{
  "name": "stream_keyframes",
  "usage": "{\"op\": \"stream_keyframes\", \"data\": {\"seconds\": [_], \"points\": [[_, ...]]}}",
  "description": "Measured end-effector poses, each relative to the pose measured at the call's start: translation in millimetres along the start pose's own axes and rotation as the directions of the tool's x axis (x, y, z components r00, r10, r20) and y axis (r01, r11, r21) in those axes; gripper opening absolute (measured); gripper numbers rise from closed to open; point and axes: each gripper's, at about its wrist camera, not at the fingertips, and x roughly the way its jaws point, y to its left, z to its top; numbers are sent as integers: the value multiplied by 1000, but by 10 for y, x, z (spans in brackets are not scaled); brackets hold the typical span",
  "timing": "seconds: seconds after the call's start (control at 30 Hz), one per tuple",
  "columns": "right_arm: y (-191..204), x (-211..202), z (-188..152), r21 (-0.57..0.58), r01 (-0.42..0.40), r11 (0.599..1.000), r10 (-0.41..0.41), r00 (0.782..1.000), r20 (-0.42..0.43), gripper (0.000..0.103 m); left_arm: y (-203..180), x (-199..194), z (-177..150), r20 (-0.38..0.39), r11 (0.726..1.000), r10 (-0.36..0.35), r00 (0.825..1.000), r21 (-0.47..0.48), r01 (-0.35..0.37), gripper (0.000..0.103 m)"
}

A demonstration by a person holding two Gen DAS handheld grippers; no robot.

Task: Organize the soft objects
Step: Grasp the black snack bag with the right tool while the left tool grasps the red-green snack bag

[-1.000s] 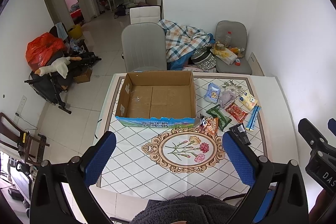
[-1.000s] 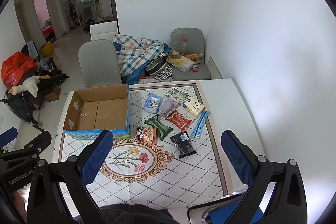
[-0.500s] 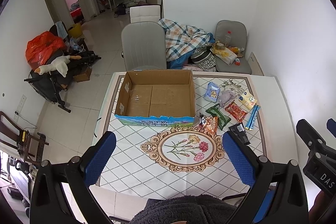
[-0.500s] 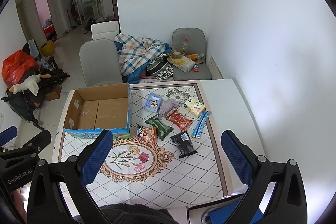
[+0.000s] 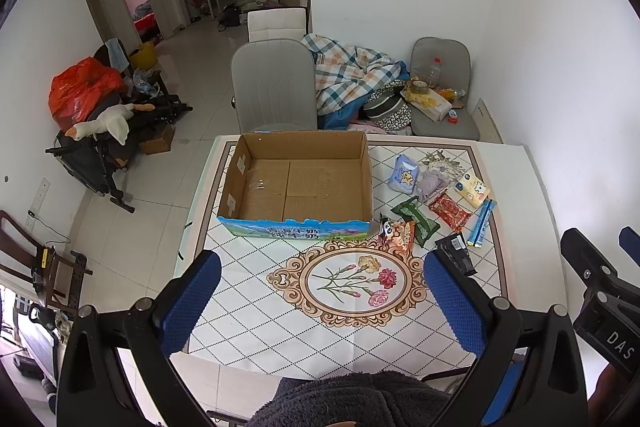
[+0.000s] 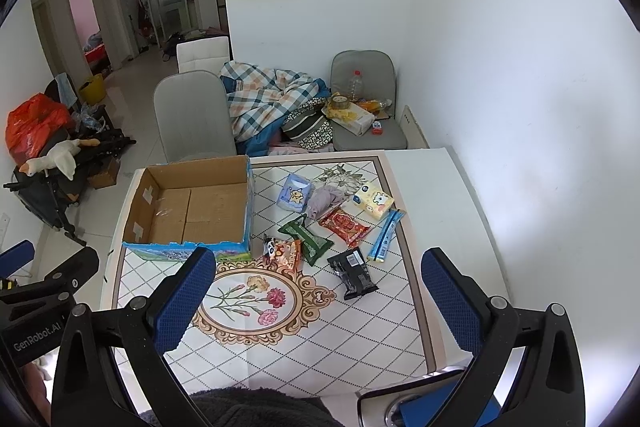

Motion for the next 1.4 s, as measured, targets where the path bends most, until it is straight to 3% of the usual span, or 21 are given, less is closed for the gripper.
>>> {"op": "stream_keyframes", "data": {"seconds": [0.2, 0.33, 0.5, 0.6, 0.67, 0.77, 0.87, 0.97, 1.1, 1.2, 1.3, 1.37, 1.4], "points": [[12, 42, -18, 6, -2, 1000, 2, 1000, -7, 103, -28, 49, 5, -6, 1000, -2, 1000, 5, 2, 103], [-103, 249, -5, 44, 7, 999, -5, 999, -32, 103, -127, 259, 182, -6, 1000, -4, 1000, 30, 4, 103], [-476, 822, 61, 135, 14, 991, 3, 992, -124, 103, -404, 862, 489, -43, 992, -18, 999, 123, 23, 103], [-717, 1328, 79, 168, 29, 985, 5, 980, -200, 103, -657, 1458, 608, -134, 983, -32, 990, 175, 55, 103], [-857, 1746, 65, 177, 39, 983, 8, 967, -255, 103, -803, 1846, 617, -225, 979, -60, 972, 178, 101, 103], [-1005, 2448, -84, 172, 38, 984, 26, 934, -357, 103, -1069, 2458, 563, -331, 974, -56, 942, 190, 125, 103], [-1099, 3210, -334, 153, 35, 988, 42, 878, -476, 103, -1314, 2966, 479, -415, 968, -42, 909, 207, 140, 103], [-1116, 4000, -675, 115, 19, 993, 53, 808, -587, 103, -1517, 3354, 429, -474, 960, 2, 881, 247, 131, 103], [-1111, 4682, -1006, 103, 8, 995, 63, 739, -671, 102, -1711, 3739, 402, -531, 956, 36, 846, 266, 126, 103], [-1079, 4967, -1180, 121, -7, 993, 91, 702, -706, 99, -1824, 3911, 411, -564, 959, 24, 825, 247, 141, 103], [-1012, 5139, -1375, 111, -22, 994, 97, 667, -739, 86, -2007, 4070, 431, -605, 960, -3, 796, 221, 171, 103], [-1009, 5185, -1500, 50, 18, 999, 26, 662, -749, 68, -2137, 4171, 445, -636, 961, -34, 771, 192, 201, 103], [-1069, 5176, -1551, 65, 39, 997, 23, 666, -745, 68, -2200, 4233, 454, -653, 963, -53, 755, 168, 213, 103]]}}
